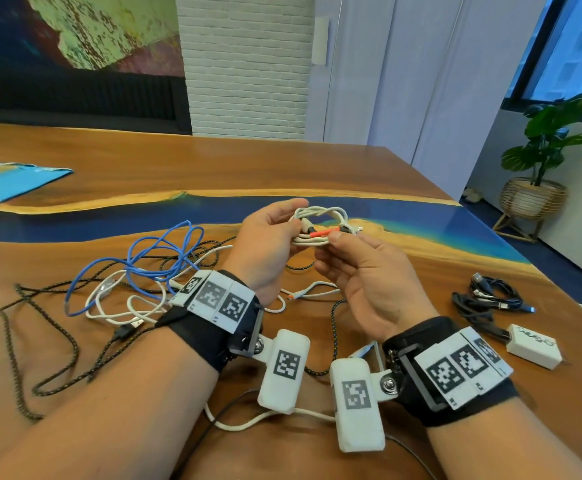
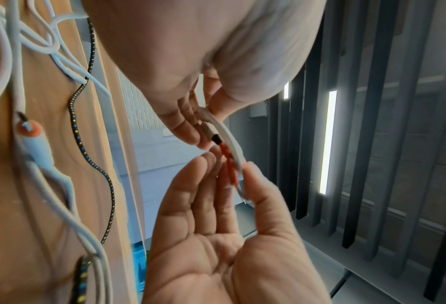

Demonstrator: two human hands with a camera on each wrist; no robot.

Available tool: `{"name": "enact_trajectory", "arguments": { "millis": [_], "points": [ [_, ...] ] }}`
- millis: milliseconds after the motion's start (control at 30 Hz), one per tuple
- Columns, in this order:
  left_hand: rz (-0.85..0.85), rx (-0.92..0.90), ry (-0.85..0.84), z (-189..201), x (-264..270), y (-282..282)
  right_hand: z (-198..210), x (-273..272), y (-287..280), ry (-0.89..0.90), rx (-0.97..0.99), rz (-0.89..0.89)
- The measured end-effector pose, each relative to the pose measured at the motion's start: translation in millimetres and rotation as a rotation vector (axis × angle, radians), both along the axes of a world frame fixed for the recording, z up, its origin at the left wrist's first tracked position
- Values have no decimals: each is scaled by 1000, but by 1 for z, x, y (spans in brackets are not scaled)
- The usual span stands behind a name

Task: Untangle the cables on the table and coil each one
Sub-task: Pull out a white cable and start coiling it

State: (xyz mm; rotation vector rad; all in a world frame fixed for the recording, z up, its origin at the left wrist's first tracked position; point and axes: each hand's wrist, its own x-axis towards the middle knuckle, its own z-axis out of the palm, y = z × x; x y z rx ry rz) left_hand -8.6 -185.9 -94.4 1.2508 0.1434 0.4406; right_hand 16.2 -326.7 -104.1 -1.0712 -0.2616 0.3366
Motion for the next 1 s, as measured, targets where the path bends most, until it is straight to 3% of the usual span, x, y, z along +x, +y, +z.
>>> {"name": "enact_trajectory", "arguments": {
  "millis": [133, 300, 500, 667, 767, 867, 1000],
  "points": [
    [-8, -94, -21, 2, -1, 3, 1, 2, -3, 46, 43, -45],
    [-225, -262, -81, 6, -7, 4, 4, 6, -8, 64, 140, -35],
    [-231, 44, 32, 5, -9, 8, 5, 11, -13, 68, 226, -84],
    [-254, 148, 74, 4, -11, 10, 8, 8, -14, -98, 96, -123],
    [-170, 254, 79, 0, -10, 6, 5, 4, -9, -176, -38, -59],
    [-91, 255, 58, -2, -6, 7, 1, 3, -6, -241, -148, 6],
    [-74, 266, 11, -1, -5, 7, 4, 2, -11, -213, -97, 71]
  ]
}}
